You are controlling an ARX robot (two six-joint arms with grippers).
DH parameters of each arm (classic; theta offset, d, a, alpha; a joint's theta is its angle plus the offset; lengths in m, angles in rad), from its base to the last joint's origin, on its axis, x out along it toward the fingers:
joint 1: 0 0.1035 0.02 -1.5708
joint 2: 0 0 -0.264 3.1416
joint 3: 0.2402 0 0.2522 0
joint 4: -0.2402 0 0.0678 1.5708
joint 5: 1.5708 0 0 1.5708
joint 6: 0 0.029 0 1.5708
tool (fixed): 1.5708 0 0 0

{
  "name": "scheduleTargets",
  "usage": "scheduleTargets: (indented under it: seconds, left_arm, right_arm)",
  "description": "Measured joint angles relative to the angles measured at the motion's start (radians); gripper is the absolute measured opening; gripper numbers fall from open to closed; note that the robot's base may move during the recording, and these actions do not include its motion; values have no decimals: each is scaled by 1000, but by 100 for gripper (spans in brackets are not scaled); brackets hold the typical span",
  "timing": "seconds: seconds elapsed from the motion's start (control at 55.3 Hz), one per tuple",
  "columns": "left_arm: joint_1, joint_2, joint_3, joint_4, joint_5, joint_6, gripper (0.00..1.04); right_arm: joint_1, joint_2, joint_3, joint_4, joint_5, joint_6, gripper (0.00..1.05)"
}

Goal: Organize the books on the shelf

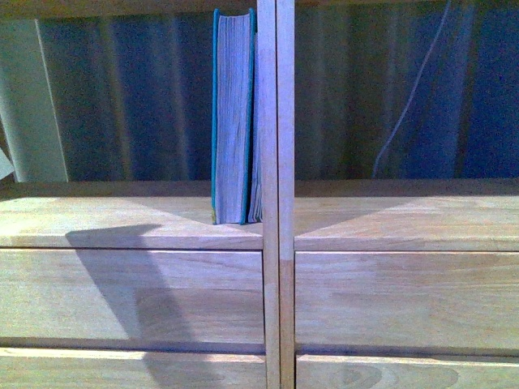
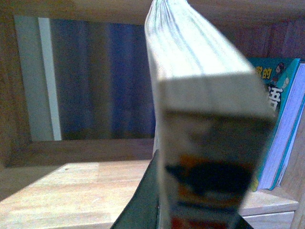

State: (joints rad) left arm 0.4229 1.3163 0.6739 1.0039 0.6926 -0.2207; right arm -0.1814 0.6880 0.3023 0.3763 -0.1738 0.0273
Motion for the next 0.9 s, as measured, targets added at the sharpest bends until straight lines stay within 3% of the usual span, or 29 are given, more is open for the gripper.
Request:
scheduleTargets:
  seconds: [0.307,0.452,0.524,0.904]
  left_arm:
    - [-150,164,167,-72,-68,23,7]
    - [-219,254,235,-127,-127,82,7]
    - [-251,295,266,-152,-153,106,7]
    - [-389,455,466,-217,-230,219,7]
  right_arm:
    - [69,-115,-124,9,64,-22,3]
    - [144,-167,-164,-1,160,-21,3]
    - [172,-192,-180,-8,159,-22,3]
    - [178,-310,-236,-67,171,-21,3]
